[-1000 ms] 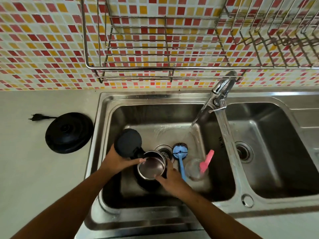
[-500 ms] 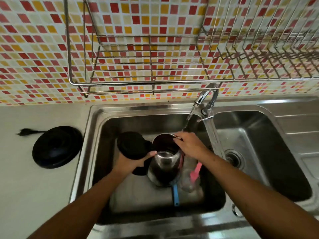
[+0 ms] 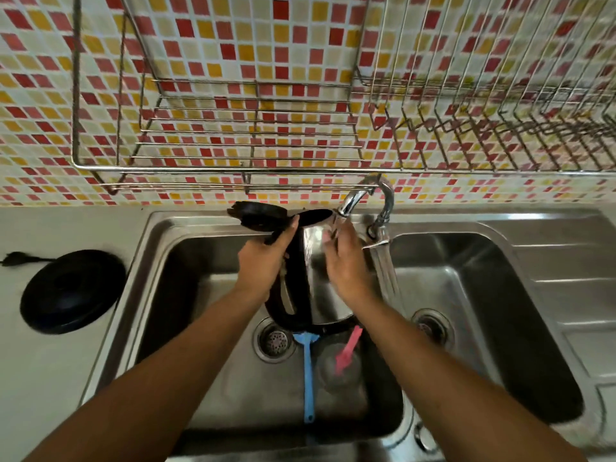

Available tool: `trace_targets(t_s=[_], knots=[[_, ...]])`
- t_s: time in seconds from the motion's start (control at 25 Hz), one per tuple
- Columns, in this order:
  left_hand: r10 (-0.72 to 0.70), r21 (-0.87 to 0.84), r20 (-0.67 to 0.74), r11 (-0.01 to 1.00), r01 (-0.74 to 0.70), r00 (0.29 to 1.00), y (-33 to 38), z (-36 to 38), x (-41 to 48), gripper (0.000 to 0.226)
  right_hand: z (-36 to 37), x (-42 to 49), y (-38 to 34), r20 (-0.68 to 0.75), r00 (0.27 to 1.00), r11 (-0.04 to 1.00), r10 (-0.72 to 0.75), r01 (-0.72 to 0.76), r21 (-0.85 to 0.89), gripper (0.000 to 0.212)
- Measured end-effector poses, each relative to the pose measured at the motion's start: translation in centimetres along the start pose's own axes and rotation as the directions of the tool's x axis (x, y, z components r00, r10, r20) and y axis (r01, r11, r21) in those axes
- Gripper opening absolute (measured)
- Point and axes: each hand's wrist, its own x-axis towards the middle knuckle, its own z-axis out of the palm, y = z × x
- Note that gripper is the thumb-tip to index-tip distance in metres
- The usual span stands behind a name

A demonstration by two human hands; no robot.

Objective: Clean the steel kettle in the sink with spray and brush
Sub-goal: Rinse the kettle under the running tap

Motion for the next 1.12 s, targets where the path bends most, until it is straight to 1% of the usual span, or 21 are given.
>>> trace_targets(t_s=[0.08, 0.12, 0.16, 0.24, 0.28, 0.32, 0.36, 0.44, 0.48, 0.52, 0.56, 0.6, 0.64, 0.68, 0.72, 0.8, 0.84, 0.92, 0.96, 1.04, 1.12], knots=[[-0.044, -0.095, -0.006, 0.995, 0.043, 0.999, 0.3, 0.5, -0.7, 0.066, 1.3, -1.7, 0.5, 0.0, 0.973, 0.94, -0.229, 0.221, -0.258, 0.062], [-0.037, -0.118, -0.004, 0.992, 0.037, 0.999, 0.3, 0.8, -1.1, 0.062, 1.4, -2.2, 1.3, 0.021, 0.953, 0.909, -0.301, 0.293, -0.295, 0.062], [-0.024, -0.117, -0.001, 0.993, 0.024, 1.0, 0.3, 1.1, -1.5, 0.056, 1.2, -2.1, 2.2, 0.022, 0.956, 0.919, -0.293, 0.288, -0.268, 0.061], [0.003, -0.09, 0.005, 0.996, -0.003, 1.0, 0.1, 1.3, -2.5, 0.053, 0.4, -0.9, 3.1, -0.022, 0.998, 0.997, -0.066, 0.066, 0.033, 0.058], [0.02, -0.077, 0.006, 0.997, -0.02, 1.0, 0.1, 1.3, -2.9, 0.055, 0.3, 0.1, 3.2, -0.037, 0.998, 0.985, 0.042, -0.035, 0.172, 0.058], [0.036, -0.072, 0.006, 0.997, -0.036, 0.999, 0.1, 1.3, -3.0, 0.055, 0.2, 0.8, 2.6, -0.058, 0.994, 0.971, 0.088, -0.073, 0.227, 0.061], [0.05, -0.076, 0.008, 0.996, -0.05, 0.999, 0.1, 1.3, -2.9, 0.055, 0.5, 0.7, 1.8, -0.104, 0.993, 0.985, 0.064, -0.046, 0.169, 0.066], [0.078, -0.072, 0.013, 0.994, -0.076, 0.997, 0.2, 0.9, -2.8, 0.053, 1.7, -1.0, 0.7, -0.151, 0.984, 0.995, -0.092, 0.084, -0.056, 0.066], [0.096, -0.056, 0.024, 0.994, -0.095, 0.995, 0.2, 0.7, -2.7, 0.052, 2.1, -2.1, 1.1, -0.151, 0.974, 0.981, -0.171, 0.154, -0.121, 0.064], [0.115, -0.04, 0.042, 0.993, -0.113, 0.992, 0.1, 0.5, -2.6, 0.051, 2.2, -3.4, 1.9, -0.132, 0.971, 0.977, -0.198, 0.184, -0.106, 0.064], [0.128, -0.031, 0.063, 0.991, -0.127, 0.99, 0.1, 0.3, -2.7, 0.049, 2.0, -4.5, 2.6, -0.108, 0.984, 0.99, -0.14, 0.138, -0.029, 0.067], [0.139, -0.023, 0.083, 0.99, -0.137, 0.987, 0.0, 0.0, -2.8, 0.046, 1.7, -4.9, 3.4, -0.081, 0.996, 0.99, 0.027, -0.016, 0.137, 0.07], [0.153, 0.007, 0.107, 0.988, -0.155, 0.982, -0.2, -0.3, -3.0, 0.041, 1.5, -4.5, 4.0, -0.006, 0.965, 0.911, 0.262, -0.246, 0.33, 0.074], [0.183, 0.04, 0.137, 0.981, -0.19, 0.974, -0.4, -0.6, -3.3, 0.036, 0.9, -3.8, 4.3, 0.104, 0.881, 0.765, 0.461, -0.454, 0.458, 0.081], [0.227, 0.074, 0.176, 0.967, -0.243, 0.958, -0.3, -0.9, -3.9, 0.032, 0.0, -3.4, 4.4, 0.235, 0.823, 0.634, 0.517, -0.553, 0.54, 0.093], [0.319, 0.136, 0.254, 0.923, -0.36, 0.913, -0.5, -1.5, -4.6, 0.031, -1.7, -1.5, 4.6, 0.407, 0.793, 0.565, 0.453, -0.608, 0.557, 0.114], [0.343, 0.142, 0.28, 0.909, -0.392, 0.897, -0.6, -1.7, -4.7, 0.033, -2.8, -0.5, 4.0, 0.467, 0.786, 0.568, 0.406, -0.617, 0.544, 0.111], [0.36, 0.143, 0.311, 0.897, -0.417, 0.88, -0.7, -2.4, -4.5, 0.028, -5.1, 0.4, 2.7, 0.571, 0.757, 0.596, 0.318, -0.628, 0.501, 0.091], [0.339, 0.125, 0.308, 0.912, -0.391, 0.889, -0.8, -2.7, -4.3, 0.028, -6.2, 0.4, 2.5, 0.584, 0.745, 0.627, 0.321, -0.63, 0.458, 0.078], [0.33, 0.122, 0.358, 0.911, -0.394, 0.874, -0.4, -3.2, -4.1, 0.056, -7.3, 0.2, 2.9, 0.556, 0.746, 0.648, 0.366, -0.633, 0.423, 0.051], [0.346, 0.13, 0.443, 0.888, -0.441, 0.827, 0.7, -3.3, -4.4, 0.05, -7.5, -0.7, 3.5, 0.519, 0.776, 0.624, 0.358, -0.613, 0.485, 0.036]])
